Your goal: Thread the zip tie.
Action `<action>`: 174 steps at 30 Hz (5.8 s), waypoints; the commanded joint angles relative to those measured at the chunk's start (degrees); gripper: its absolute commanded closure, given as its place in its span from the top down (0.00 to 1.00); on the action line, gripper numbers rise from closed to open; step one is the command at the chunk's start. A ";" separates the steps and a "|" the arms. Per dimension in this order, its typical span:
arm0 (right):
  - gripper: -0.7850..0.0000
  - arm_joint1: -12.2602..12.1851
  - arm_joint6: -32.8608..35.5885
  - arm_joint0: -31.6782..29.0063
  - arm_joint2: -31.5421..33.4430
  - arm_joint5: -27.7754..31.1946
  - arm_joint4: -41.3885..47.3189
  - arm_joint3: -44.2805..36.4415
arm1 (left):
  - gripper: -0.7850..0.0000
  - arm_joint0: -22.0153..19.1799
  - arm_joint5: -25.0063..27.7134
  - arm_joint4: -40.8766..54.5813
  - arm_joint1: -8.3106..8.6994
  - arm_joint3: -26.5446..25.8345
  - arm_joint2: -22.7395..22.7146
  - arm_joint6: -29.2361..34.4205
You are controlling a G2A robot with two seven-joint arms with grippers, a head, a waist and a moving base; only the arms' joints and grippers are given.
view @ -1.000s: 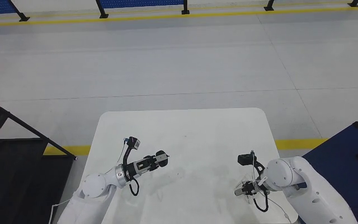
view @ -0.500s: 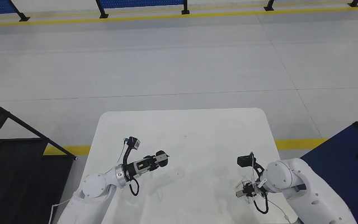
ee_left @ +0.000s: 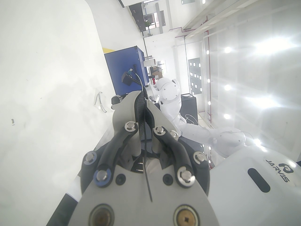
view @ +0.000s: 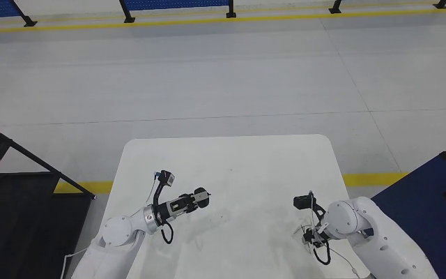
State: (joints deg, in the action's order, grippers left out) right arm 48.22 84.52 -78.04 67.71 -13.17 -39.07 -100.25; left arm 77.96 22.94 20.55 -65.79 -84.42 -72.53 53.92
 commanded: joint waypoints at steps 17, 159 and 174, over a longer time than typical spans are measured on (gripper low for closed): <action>0.18 1.07 -1.87 3.45 -4.71 -0.07 -3.93 5.27 | 0.00 0.00 0.00 0.00 0.00 0.00 0.00 0.00; 0.00 5.89 1.14 7.60 -8.97 0.62 -10.82 10.55 | 0.00 0.00 0.00 0.00 0.00 0.00 0.00 0.00; 0.00 5.19 2.23 5.39 -5.70 0.95 -10.98 6.68 | 0.00 0.00 0.00 0.00 0.00 0.00 0.00 0.00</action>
State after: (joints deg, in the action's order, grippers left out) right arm 53.46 86.71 -72.51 61.76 -12.21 -50.04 -93.38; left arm 77.96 22.94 20.55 -65.79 -84.42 -72.53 53.92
